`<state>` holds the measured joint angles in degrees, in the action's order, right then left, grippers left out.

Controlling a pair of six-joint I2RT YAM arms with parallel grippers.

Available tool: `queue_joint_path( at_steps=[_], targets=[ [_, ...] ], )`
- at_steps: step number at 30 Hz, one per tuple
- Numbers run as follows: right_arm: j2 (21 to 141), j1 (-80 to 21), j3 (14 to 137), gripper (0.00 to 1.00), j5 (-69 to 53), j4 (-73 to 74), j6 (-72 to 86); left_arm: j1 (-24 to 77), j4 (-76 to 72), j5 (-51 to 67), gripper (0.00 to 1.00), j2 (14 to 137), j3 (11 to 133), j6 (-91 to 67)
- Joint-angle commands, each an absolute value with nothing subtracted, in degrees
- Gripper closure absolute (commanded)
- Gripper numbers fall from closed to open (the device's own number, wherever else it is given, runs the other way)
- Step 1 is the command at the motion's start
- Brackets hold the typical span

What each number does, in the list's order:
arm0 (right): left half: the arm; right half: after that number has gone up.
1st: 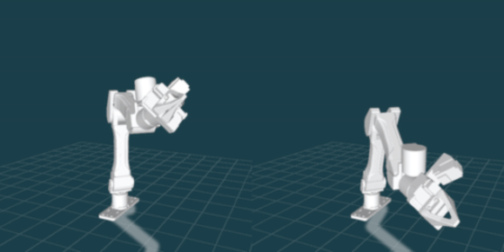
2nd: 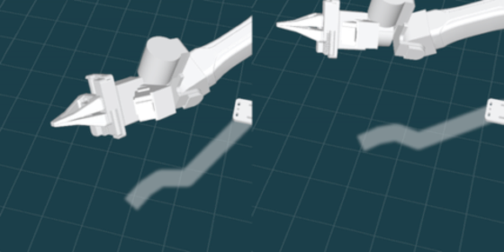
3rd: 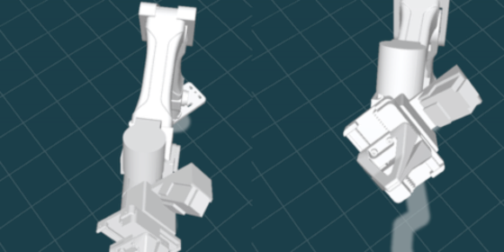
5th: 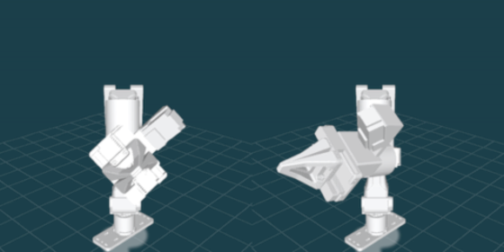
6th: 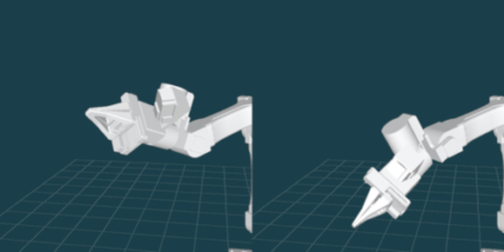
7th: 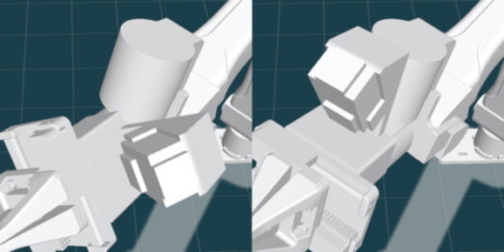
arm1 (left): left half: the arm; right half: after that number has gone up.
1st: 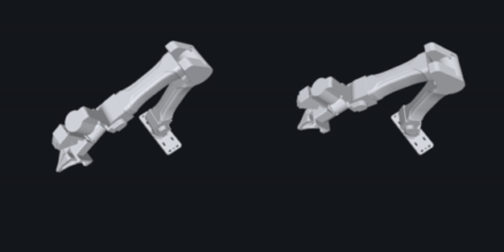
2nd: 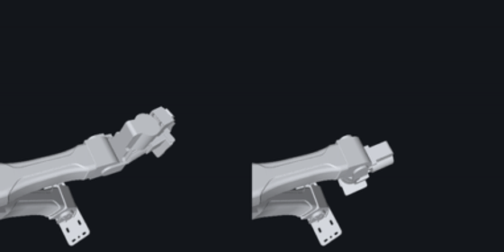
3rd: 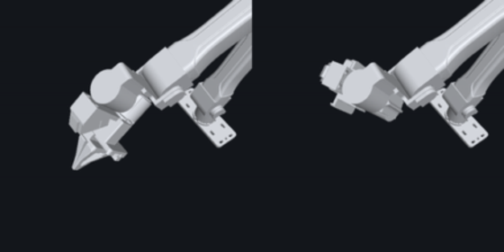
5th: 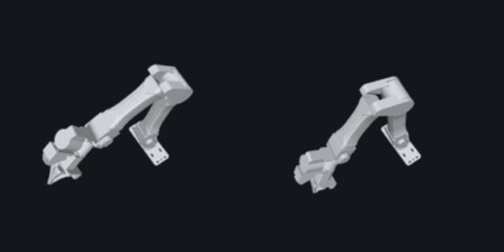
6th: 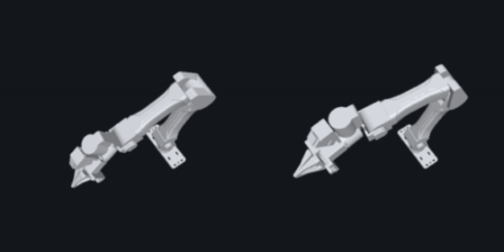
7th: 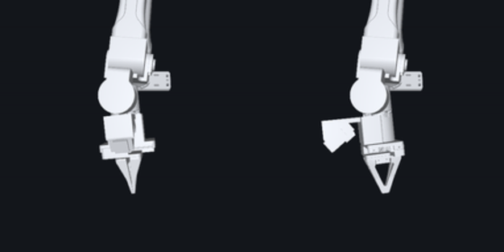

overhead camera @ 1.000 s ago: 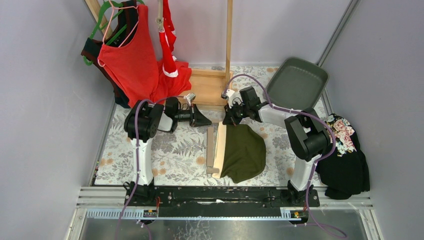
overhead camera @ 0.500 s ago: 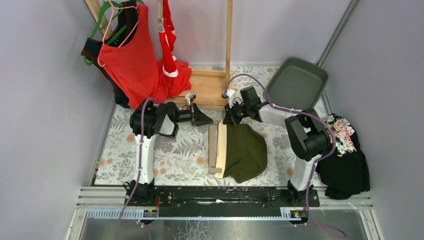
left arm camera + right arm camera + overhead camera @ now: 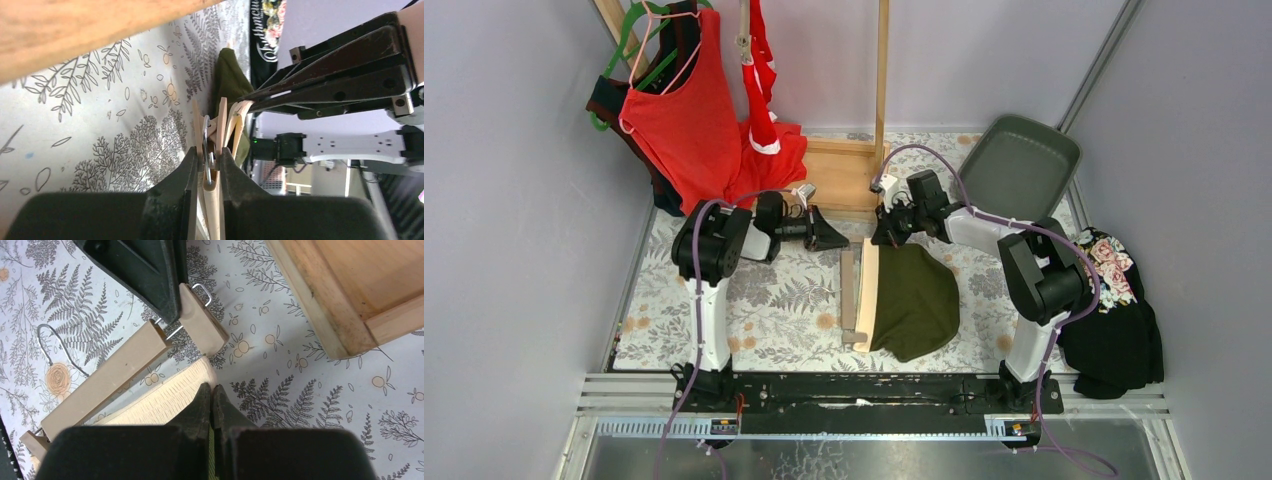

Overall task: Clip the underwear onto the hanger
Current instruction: Clamp the underwear onto the hanger.

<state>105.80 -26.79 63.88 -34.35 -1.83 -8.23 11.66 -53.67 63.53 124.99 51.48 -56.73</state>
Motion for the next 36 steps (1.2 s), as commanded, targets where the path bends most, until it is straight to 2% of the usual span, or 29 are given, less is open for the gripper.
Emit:
queue_joint_path(
  at_steps=[1, 16, 36],
  targets=[
    [103.25, -25.80, 65.21, 1.00, -33.20, -4.53, -7.70, 12.41, -34.06, 61.89, 1.00, 120.70, 52.93, -41.59],
    [104.31, -25.45, 65.57, 1.00, -31.78, -4.05, -7.63, 12.39, -63.51, 66.31, 1.00, 123.43, 48.41, -61.07],
    [104.50, -24.80, 66.45, 1.00, -32.57, -4.05, -7.21, 13.30, -64.69, 66.34, 1.00, 124.58, 48.29, -61.52]
  ],
)
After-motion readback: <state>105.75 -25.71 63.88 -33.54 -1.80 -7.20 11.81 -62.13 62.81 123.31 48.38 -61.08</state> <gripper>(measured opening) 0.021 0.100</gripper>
